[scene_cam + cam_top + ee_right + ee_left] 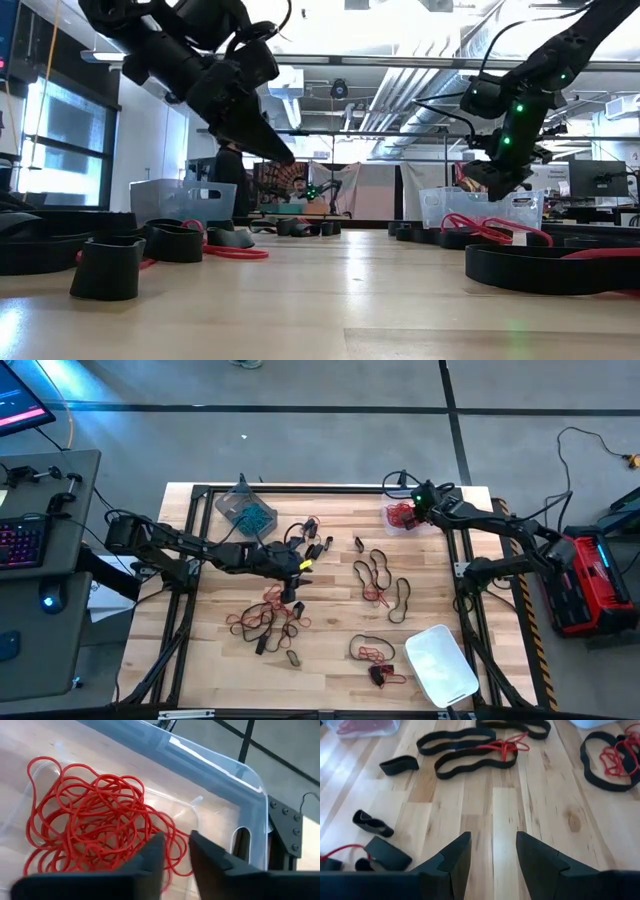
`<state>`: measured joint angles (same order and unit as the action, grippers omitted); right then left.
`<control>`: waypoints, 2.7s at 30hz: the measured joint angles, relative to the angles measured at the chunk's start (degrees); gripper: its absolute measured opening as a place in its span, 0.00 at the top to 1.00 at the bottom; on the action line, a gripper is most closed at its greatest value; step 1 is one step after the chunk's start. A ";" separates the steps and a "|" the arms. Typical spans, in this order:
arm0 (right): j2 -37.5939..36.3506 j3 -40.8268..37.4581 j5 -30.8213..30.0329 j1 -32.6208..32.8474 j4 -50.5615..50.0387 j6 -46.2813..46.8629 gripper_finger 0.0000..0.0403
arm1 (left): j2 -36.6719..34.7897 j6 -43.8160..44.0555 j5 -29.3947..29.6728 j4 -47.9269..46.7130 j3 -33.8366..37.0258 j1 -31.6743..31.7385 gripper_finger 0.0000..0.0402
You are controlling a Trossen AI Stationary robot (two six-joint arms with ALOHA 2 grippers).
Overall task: Sort rubber bands into baskets
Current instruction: Put the red rubber band into the transparent bin
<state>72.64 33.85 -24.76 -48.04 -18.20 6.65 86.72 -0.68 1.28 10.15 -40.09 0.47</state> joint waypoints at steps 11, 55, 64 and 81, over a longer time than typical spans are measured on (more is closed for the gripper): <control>-0.87 1.66 -1.37 2.07 -4.98 1.65 0.53 | -2.30 -2.42 -0.98 -5.87 0.00 -0.96 0.66; -17.07 2.02 -17.65 43.66 -4.15 12.63 1.00 | 1.42 11.03 5.27 -31.01 0.00 -5.68 0.85; -17.07 2.02 -17.61 43.68 -4.36 12.62 1.00 | 1.44 10.95 3.87 -31.85 0.00 -5.71 0.99; -17.05 1.98 -16.82 43.68 -5.06 12.86 1.00 | -2.56 14.05 3.43 -33.75 -0.65 -5.77 0.97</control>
<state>55.59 35.84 -41.58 -4.36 -23.27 19.51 84.16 13.37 4.71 -23.61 -40.74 -5.30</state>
